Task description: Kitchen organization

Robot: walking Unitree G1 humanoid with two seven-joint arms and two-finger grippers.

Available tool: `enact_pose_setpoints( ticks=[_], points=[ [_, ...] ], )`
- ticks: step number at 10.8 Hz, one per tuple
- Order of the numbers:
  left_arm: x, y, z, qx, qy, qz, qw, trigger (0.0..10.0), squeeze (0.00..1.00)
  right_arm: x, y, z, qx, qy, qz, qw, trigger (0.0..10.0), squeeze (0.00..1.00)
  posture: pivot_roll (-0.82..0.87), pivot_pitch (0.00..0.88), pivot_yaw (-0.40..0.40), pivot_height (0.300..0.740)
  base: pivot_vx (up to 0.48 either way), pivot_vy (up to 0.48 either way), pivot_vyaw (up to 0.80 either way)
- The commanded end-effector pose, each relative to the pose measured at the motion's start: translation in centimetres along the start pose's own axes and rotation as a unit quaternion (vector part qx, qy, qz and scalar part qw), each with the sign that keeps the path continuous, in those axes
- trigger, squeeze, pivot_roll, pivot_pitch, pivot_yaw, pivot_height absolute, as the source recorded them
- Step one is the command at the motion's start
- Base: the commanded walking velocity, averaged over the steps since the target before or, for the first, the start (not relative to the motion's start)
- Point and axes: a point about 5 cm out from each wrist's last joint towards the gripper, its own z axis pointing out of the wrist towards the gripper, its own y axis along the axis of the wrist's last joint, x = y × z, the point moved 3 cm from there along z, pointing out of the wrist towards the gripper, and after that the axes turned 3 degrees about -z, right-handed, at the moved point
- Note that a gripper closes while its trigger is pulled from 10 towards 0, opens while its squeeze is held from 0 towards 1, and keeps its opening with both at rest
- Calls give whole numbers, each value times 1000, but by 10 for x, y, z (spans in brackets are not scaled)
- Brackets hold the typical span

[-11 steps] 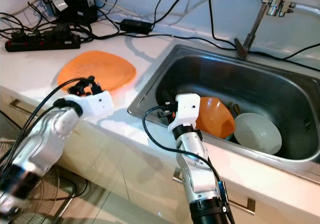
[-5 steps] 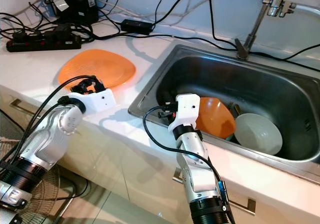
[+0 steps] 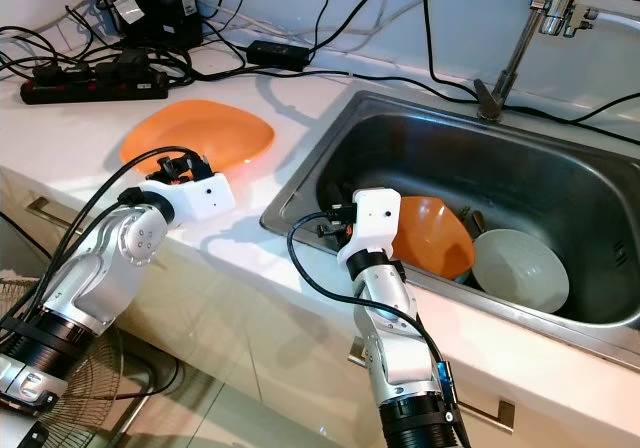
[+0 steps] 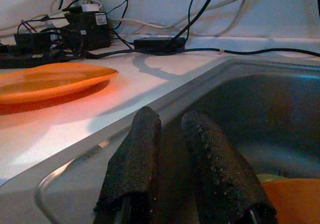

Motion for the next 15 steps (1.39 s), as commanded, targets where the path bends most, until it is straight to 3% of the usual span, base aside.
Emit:
enact_pose_setpoints(
  ticks=[1,3,4,5,7,9,10,15],
  points=[
    [-38,-8,-2,18,-68,-2,997,0,0,-1,1,2,3,0,1,1000,10000,0,118,77,-23,740,0,0,0],
    [-41,-9,-2,19,-73,-6,997,0,0,-1,0,2,5,0,1,1000,10000,0,118,77,-24,740,0,0,0],
    [-37,-12,0,27,-65,-4,997,7137,0,0,0,2,7,1,1,1000,10000,0,118,77,-24,740,0,0,0],
    [-28,-15,5,39,-53,-6,998,10000,0,0,-1,2,9,3,2,1000,10000,0,119,75,-24,740,0,0,0],
    [-17,-16,11,49,-43,-10,998,10000,0,0,-1,2,10,2,2,1000,10000,0,114,76,-22,740,0,0,0],
    [-17,-15,14,54,-49,-12,997,10000,0,-1,-2,1,11,1,2,1000,10000,0,114,75,-21,740,0,0,0],
    [-18,-14,15,54,-53,-15,997,0,0,-1,-3,2,12,0,2,1000,10000,0,114,75,-21,740,0,0,0],
    [-18,-12,16,48,-52,-11,997,0,0,-2,-4,2,15,-1,0,1000,10000,0,117,73,-21,740,0,0,0]
  ],
)
